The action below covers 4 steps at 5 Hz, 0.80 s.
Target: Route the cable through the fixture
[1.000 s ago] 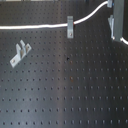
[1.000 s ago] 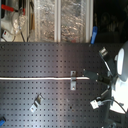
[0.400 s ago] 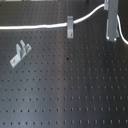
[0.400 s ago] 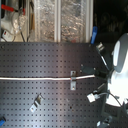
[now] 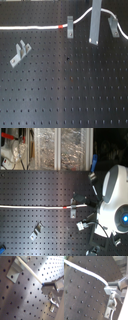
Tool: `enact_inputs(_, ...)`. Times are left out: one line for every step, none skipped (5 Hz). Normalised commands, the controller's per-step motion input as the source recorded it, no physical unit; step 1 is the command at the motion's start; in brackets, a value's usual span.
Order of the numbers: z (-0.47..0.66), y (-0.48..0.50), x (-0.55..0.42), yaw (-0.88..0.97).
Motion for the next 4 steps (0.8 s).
enact_inputs(0.15, 0.246, -0.17, 0.0)
enact_inputs(0.37, 0.059, -0.649, 0.15)
enact_inputs(0.0, 0.0, 0.0, 0.02)
enact_inputs(0.0, -0.046, 0.135, 0.08)
